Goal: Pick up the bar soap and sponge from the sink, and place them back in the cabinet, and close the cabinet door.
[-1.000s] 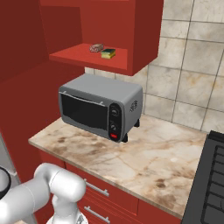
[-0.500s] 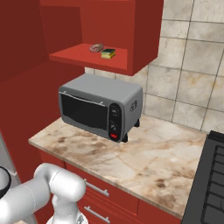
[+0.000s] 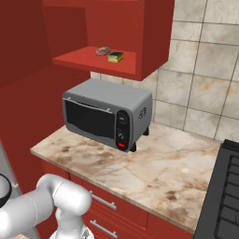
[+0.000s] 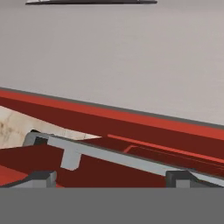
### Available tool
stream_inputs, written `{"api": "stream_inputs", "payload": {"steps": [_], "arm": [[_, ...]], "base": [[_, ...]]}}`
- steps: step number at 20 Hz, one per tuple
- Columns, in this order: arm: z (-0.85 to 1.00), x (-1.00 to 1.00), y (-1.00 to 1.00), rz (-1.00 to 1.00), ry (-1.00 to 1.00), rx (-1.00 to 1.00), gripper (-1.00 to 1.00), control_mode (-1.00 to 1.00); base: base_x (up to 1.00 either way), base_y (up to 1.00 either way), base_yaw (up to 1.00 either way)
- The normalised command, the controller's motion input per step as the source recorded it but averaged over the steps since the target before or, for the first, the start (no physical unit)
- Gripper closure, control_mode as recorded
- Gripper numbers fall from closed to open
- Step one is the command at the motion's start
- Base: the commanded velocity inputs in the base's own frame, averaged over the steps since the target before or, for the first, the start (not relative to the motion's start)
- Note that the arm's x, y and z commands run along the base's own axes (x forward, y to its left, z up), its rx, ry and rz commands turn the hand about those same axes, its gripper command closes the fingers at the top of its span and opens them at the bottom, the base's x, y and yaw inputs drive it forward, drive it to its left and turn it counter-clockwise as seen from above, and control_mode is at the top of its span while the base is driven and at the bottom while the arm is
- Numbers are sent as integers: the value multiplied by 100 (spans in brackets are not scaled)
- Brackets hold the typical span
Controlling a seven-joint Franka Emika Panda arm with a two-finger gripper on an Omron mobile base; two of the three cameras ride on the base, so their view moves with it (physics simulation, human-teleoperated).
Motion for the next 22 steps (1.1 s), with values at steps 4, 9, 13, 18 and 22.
{"api": "stream_inputs", "payload": {"steps": [4,9,13,18,22], "arm": [[0,23,1,-1,0,0,-100,-100],[0,19,0,-1,-1,0,-100,-100],[0,10,4,-1,-5,-1,-100,-100],[0,6,0,-2,-5,0,-100,-100],[0,1,0,-6,-7,0,-100,-100]], "base": [[0,0,0],[0,0,0],[0,0,0],[0,0,0],[0,0,0]]}}
